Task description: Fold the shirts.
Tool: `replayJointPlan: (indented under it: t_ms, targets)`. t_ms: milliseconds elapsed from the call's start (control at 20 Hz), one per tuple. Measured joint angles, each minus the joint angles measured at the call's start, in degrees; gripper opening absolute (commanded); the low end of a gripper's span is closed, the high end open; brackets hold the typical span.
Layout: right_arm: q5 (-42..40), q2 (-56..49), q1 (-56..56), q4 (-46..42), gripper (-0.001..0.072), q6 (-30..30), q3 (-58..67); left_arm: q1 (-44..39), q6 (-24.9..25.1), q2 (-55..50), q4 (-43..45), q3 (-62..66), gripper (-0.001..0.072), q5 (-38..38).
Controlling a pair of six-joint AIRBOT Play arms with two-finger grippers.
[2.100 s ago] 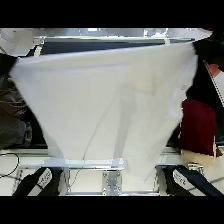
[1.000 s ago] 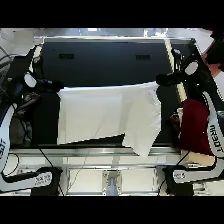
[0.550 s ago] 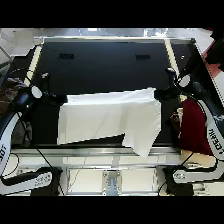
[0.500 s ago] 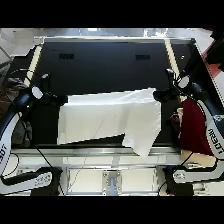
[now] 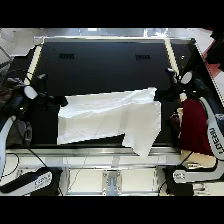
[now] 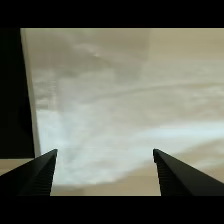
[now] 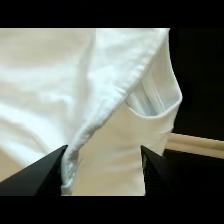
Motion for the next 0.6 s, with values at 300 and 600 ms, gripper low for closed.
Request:
replayJointPlan:
  t_ms: [300,600]
  targets:
    - [14.3,13.8,-4.7,-7.7,0.0520,0.1,0.0,6.9,-1.8,19.4,1.4,-0.7,0.0700,-5.0]
    - [12.9,26.9,-6.7,-0.2,0.0520,0.0,-25.0,10.1,-4.5,33.6,4.0,-9.4,0.0701,-10.9]
